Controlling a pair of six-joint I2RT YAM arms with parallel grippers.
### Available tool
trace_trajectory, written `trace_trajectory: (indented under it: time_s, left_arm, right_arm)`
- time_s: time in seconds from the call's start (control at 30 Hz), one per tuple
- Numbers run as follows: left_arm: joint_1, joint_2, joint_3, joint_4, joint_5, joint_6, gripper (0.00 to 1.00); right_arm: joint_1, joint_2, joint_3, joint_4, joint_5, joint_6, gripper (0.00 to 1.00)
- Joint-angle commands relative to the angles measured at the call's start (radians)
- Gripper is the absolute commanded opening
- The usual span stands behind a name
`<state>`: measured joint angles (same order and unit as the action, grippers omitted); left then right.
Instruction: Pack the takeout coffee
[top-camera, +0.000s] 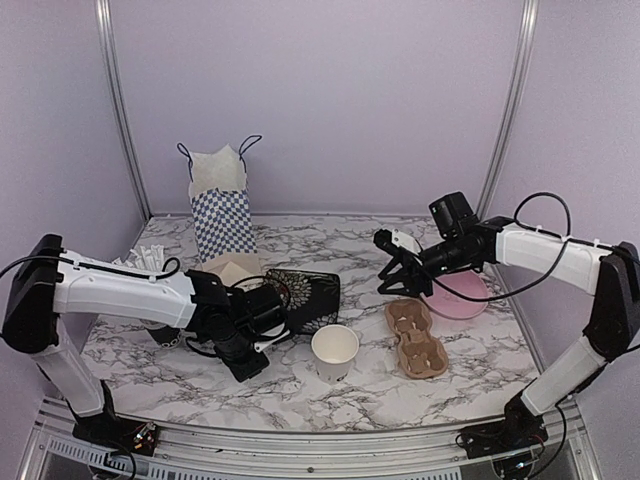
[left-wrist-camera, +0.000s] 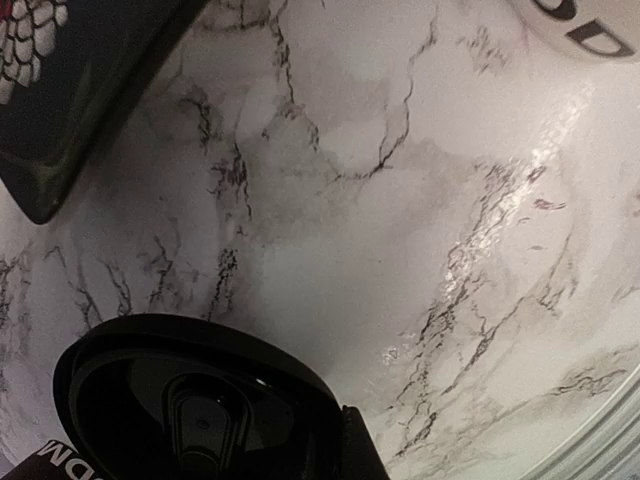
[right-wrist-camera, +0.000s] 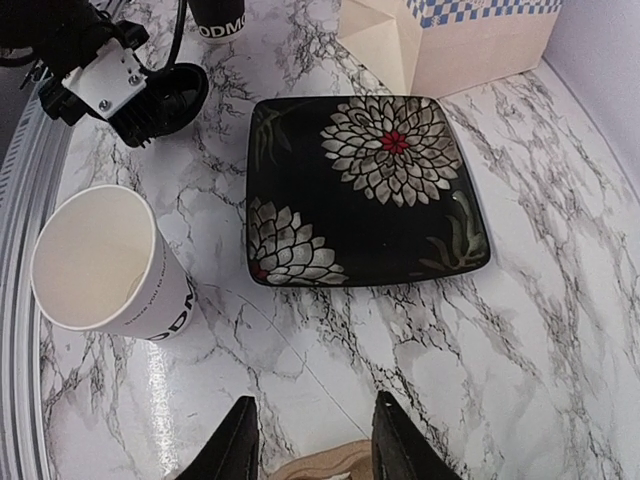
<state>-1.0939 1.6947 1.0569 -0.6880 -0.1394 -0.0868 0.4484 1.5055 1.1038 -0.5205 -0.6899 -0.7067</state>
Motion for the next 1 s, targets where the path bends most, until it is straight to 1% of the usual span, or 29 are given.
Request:
trace_trajectory:
  time_s: [0.0,0.07,0.13,0.17,0.2,0.23,0.33,0.4,0.5,0.53,0.6,0.67,0.7,0.83,0.9,0.97]
  left_arm:
    - [-0.001,-0.134,0.152,-0.107,-0.012,-0.005,0.02]
    - [-0.004,-0.185,0.225,-0.122,-0.030,0.012,0.02]
    - [-0.013,-0.225,0.296,-0.095,-0.065,0.039,0.01]
    - [-0.019,-0.244,0.316,-0.059,-0.087,0.060,0.01]
    - [-0.026,-0.264,0.324,-0.012,-0.116,0.092,0.01]
    - [-0.032,-0.286,0.315,0.084,-0.141,0.130,0.01]
    - [-0.042,-0.366,0.227,0.358,-0.171,0.238,0.00]
    - [-0.044,-0.413,0.142,0.549,-0.157,0.331,0.00]
    - [-0.047,-0.454,0.024,0.815,-0.136,0.425,0.00]
    - [-0.047,-0.458,-0.001,0.869,-0.128,0.455,0.00]
    - [-0.052,-0.450,-0.014,0.909,-0.109,0.489,0.00]
    - [-0.061,-0.433,-0.011,0.914,-0.108,0.529,0.00]
    - [-0.066,-0.428,-0.014,0.919,-0.107,0.545,0.00]
    - [-0.077,-0.425,-0.023,0.945,-0.088,0.563,0.00]
    - [-0.080,-0.430,-0.032,0.964,-0.074,0.563,0.00]
    - [-0.081,-0.436,-0.043,0.987,-0.056,0.558,0.00]
  right_arm:
    - [-0.007,0.000,0.101,-0.067,-0.046,0.005,0.37]
    - [-0.015,0.006,0.169,-0.097,-0.069,0.022,0.37]
    - [-0.021,0.010,0.232,-0.105,-0.079,0.070,0.40]
    - [-0.024,0.012,0.271,-0.104,-0.083,0.098,0.43]
    - [-0.027,0.017,0.309,-0.102,-0.086,0.130,0.50]
    - [-0.031,0.027,0.343,-0.092,-0.097,0.192,0.58]
    - [-0.057,0.056,0.413,0.000,-0.212,0.377,0.76]
    - [-0.079,0.075,0.425,0.084,-0.321,0.514,0.81]
    - [-0.080,0.106,0.407,0.248,-0.467,0.740,0.83]
    - [-0.080,0.114,0.390,0.338,-0.520,0.833,0.83]
    - [-0.069,0.128,0.337,0.563,-0.596,1.063,0.84]
    - [-0.045,0.140,0.290,0.735,-0.636,1.227,0.84]
    - [-0.029,0.146,0.285,0.771,-0.644,1.266,0.85]
    - [0.037,0.172,0.285,0.809,-0.654,1.327,0.87]
    - [0.063,0.182,0.271,0.882,-0.665,1.392,0.90]
    - [0.081,0.194,0.253,0.998,-0.677,1.490,0.92]
